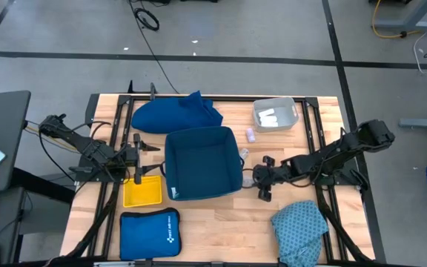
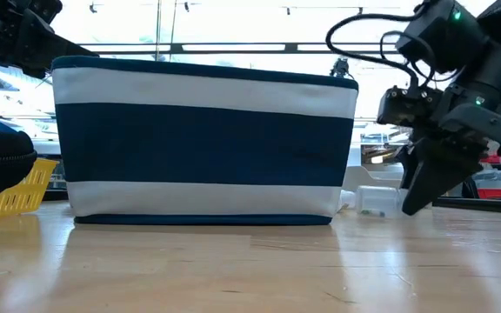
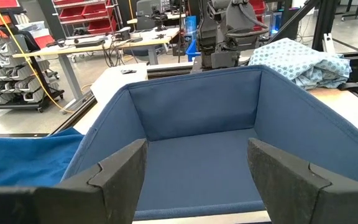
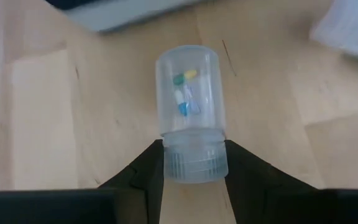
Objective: Pick & place medical supplies in basket/bin
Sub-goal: Put the bottom white medicine bottle into the yellow bin
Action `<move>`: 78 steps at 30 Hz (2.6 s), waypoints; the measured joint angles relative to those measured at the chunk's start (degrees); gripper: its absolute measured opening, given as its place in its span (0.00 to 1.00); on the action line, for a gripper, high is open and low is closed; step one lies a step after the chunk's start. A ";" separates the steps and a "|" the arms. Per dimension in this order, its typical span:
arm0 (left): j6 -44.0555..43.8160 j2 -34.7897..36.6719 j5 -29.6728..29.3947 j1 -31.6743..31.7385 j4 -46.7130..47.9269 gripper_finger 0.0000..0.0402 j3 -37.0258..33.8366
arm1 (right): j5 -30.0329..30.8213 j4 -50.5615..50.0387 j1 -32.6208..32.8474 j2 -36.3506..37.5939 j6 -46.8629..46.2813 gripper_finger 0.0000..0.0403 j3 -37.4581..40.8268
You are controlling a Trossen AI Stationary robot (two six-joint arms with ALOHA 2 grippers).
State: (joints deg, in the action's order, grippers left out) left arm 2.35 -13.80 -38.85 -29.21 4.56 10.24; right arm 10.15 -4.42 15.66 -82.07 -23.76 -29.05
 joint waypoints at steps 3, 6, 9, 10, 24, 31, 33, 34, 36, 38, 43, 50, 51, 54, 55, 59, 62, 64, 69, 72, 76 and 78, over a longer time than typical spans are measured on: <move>0.00 0.00 0.00 0.00 -0.02 0.70 0.00 | 2.41 -3.87 0.70 0.45 -0.99 0.33 -2.83; 0.00 0.02 0.02 -0.02 0.00 0.70 0.00 | 5.84 -13.96 0.70 0.92 -3.64 0.33 -7.13; -0.13 0.02 0.02 -0.02 0.00 0.70 0.00 | 10.10 -26.21 0.65 0.90 -7.15 0.33 -12.14; -0.21 0.02 0.02 -0.02 0.01 0.70 -0.01 | 11.47 -30.64 0.67 0.90 -8.52 0.33 -13.79; -0.58 -0.12 0.52 -0.02 -3.70 0.70 -0.04 | 31.58 -45.45 0.87 0.90 -0.28 0.33 -30.00; 8.79 -5.75 7.77 0.00 -23.14 0.70 -0.04 | 34.17 -20.15 -0.59 0.88 22.41 0.33 -30.65; 11.27 -8.95 9.92 0.00 -28.76 0.70 -0.04 | 31.80 -13.15 -1.26 0.66 28.16 0.33 -30.65; 12.36 -10.70 10.60 0.06 -31.13 0.70 -0.04 | 29.94 -10.04 -1.68 0.64 30.57 0.33 -30.63; 13.89 -14.44 10.81 0.61 -35.42 0.70 -0.04 | 24.84 -4.80 -2.83 0.64 34.27 0.33 -30.63; 14.37 -17.90 10.61 1.86 -38.02 0.70 -0.04 | 19.16 -2.26 -4.20 0.64 36.00 0.33 -30.63; 13.49 -25.97 11.74 6.62 -44.91 0.70 -0.04 | 10.65 1.41 -6.94 0.04 37.42 0.33 -30.61; 13.16 -38.80 22.79 14.83 -65.71 0.70 0.04 | 4.38 14.15 -7.50 -3.64 42.41 0.33 -30.45; 13.08 -40.48 23.78 15.90 -67.85 0.70 0.01 | 3.06 15.49 -7.65 -4.19 42.85 0.33 -30.45; 11.86 -45.24 26.62 18.47 -73.63 0.70 0.00 | 0.70 17.17 -8.55 -5.71 43.42 0.33 -30.45; 11.44 -46.27 27.44 19.16 -74.27 0.70 -0.02 | 0.28 16.48 -8.95 -5.92 43.61 0.33 -30.45; 7.29 -48.74 28.90 21.64 -74.20 0.70 0.00 | -0.38 10.26 -10.07 -5.94 42.44 0.33 -30.47; 3.27 -49.67 30.42 23.59 -72.14 0.70 0.38 | -2.55 5.61 -10.81 -5.94 40.80 0.33 -30.47; -0.54 -50.26 32.39 25.26 -68.42 0.70 1.94 | -3.46 4.04 -10.82 -6.09 40.55 0.33 -30.47; -6.92 -52.76 37.16 28.66 -50.77 0.70 10.10 | -4.75 1.66 -10.80 -6.33 40.62 0.33 -30.50; -6.83 -54.36 37.90 28.55 -41.87 0.70 15.82 | -4.88 -0.22 -10.80 -6.33 40.64 0.33 -30.50; -5.96 -55.85 39.36 28.55 -28.47 0.70 23.49 | -4.90 -3.55 -10.80 -6.31 40.57 0.33 -30.54; -5.79 -56.58 39.82 28.55 -22.74 0.70 27.00 | -4.89 -4.40 -10.80 -6.31 40.57 0.33 -30.54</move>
State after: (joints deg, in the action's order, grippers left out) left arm -3.44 -70.38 0.96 -0.66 -18.18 37.24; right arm 5.27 -8.82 4.86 -88.38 16.82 -59.59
